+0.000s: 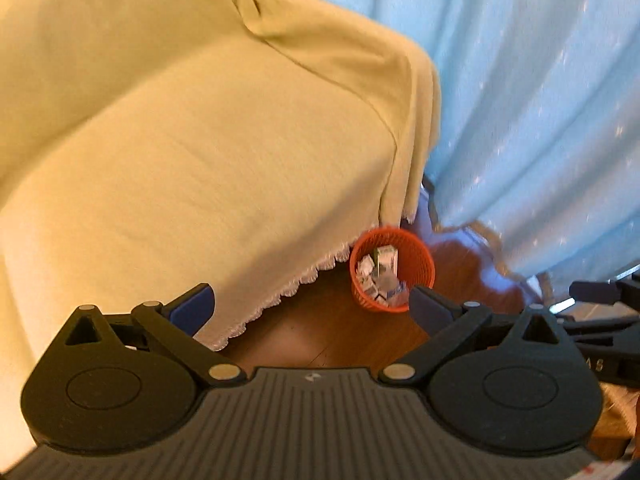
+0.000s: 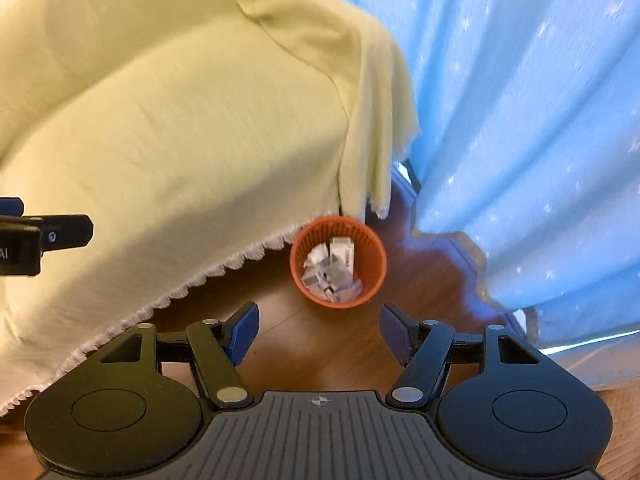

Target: Organize objects

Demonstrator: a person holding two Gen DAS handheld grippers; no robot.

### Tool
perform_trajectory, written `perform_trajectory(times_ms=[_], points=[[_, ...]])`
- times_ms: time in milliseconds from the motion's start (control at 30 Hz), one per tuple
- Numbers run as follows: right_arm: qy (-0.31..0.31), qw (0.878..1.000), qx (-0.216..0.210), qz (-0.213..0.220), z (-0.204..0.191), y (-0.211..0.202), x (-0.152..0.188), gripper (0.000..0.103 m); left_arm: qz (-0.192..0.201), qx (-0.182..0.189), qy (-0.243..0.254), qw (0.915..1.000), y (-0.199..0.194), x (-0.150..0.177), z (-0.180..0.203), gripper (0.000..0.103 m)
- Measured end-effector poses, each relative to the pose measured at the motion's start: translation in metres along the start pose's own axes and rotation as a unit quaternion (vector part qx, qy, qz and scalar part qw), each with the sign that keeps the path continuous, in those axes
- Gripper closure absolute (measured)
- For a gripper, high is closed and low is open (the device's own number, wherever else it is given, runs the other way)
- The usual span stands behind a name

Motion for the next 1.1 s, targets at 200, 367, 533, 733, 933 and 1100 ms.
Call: perform_trajectory(times_ms=[200,367,533,733,933,1100], points=[[-0.012,0.999,-0.033,0.032,0.01,-0.055,0.002,0.039,0.038,-0.028,-0.034,0.9983,-0.065,-0.003,0.015,0.001],[-0.044,0.996,-0.059,0.049,0.018,-0.094,0.015,0.039,0.062,-0.042,-0.066,0.995,-0.108,0.009,0.035,0.001],[-0.054,0.994,-0.073,0.066,0.028,-0.124,0.029,0.039,0.071,-0.059,-0.102,0.9906,-0.146,0.023,0.048,0.001],[-0.045,0.992,-0.082,0.085,0.032,-0.159,0.032,0.039,0.08,-0.07,-0.101,0.9893,-0.177,0.025,0.053,0.001],[-0.021,0.992,-0.076,0.102,0.027,-0.183,0.032,0.039,0.09,-0.057,-0.073,0.9916,-0.194,0.017,0.058,0.001],[-0.001,0.992,-0.065,0.109,0.02,-0.2,0.039,0.039,0.093,-0.051,-0.046,0.9933,-0.206,0.021,0.058,0.001]])
Point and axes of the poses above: each gripper's, at about its wrist camera, not at the fingertips, and y roughly the way its jaws point, z to its right, x to its underside, the point moved 8 cm from there along y, roughly the way its jaws point, and after that the axes turned 5 degrees about x, right-handed, at the moved point
